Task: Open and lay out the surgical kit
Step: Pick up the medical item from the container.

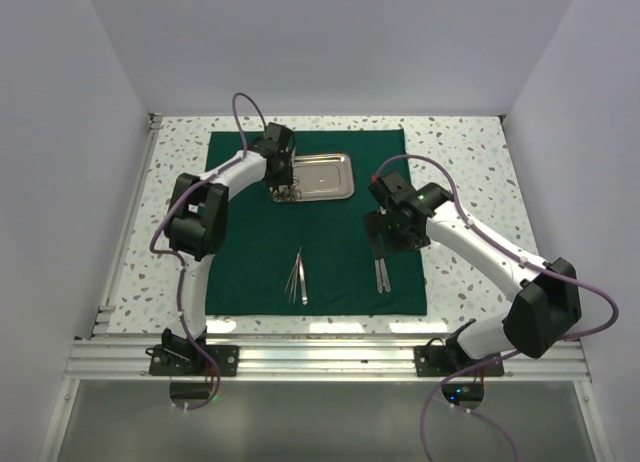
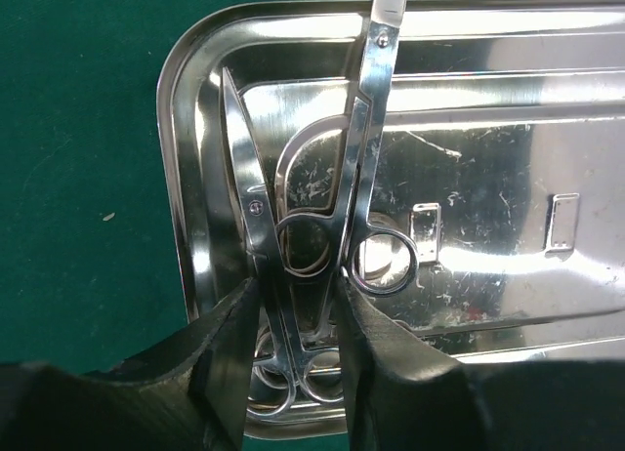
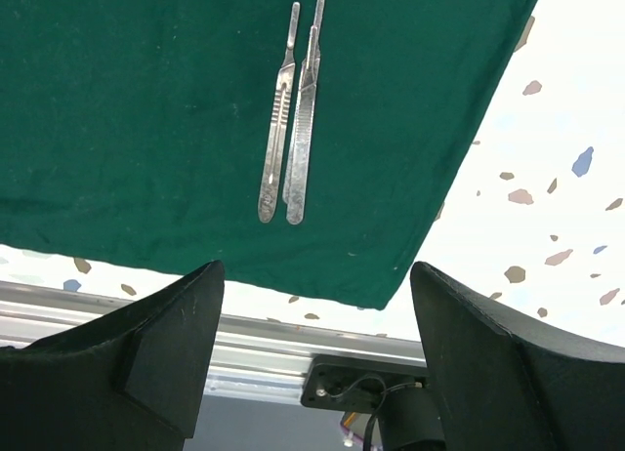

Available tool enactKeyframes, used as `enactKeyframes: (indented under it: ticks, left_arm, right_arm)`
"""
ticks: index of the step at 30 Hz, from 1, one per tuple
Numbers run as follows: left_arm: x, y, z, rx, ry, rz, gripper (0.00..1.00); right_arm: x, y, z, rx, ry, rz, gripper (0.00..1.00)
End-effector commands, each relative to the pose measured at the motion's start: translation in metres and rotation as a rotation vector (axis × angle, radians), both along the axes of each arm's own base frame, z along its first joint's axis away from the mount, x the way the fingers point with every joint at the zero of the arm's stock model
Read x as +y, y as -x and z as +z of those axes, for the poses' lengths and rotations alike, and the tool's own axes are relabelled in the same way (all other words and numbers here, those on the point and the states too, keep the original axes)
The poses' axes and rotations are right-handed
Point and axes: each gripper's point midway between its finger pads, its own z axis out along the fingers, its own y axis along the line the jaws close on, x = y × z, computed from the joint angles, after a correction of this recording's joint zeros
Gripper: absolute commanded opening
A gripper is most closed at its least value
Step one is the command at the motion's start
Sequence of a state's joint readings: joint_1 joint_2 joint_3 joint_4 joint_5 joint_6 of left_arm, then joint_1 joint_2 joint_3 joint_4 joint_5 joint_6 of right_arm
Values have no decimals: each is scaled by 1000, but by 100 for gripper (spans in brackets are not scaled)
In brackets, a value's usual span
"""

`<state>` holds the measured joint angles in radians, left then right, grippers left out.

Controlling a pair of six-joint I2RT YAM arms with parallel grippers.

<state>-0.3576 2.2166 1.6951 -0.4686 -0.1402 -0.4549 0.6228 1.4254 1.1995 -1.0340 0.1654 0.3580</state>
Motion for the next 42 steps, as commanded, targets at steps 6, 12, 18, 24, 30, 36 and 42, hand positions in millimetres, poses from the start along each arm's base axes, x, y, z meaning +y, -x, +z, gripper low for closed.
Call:
enactKeyframes:
  ticks: [6, 12, 18, 24, 30, 36, 42]
  left_arm:
    - [11, 22, -52, 122, 7, 14, 34]
    - [12, 33, -67, 160, 4, 9, 5]
    - [10, 27, -58, 138, 13, 6, 0]
    - [-2, -7, 14, 17, 49, -6, 0]
    - [-8, -33, 91, -77, 59, -19, 0]
    - [6, -3, 109, -43, -16, -32, 0]
    - [34, 89, 105, -15, -23, 4, 0]
  right_arm:
    - [7, -13, 6, -1, 16, 12, 80]
    - [9, -18, 3, 7, 24, 23, 80]
    - [11, -22, 2, 13, 30, 35, 79]
    - [17, -29, 4, 3, 14, 50, 79]
    - [25, -38, 9, -13, 0, 68, 79]
    - [31, -44, 15, -25, -23, 71, 79]
    - [34, -45, 17, -34, -41, 71, 79]
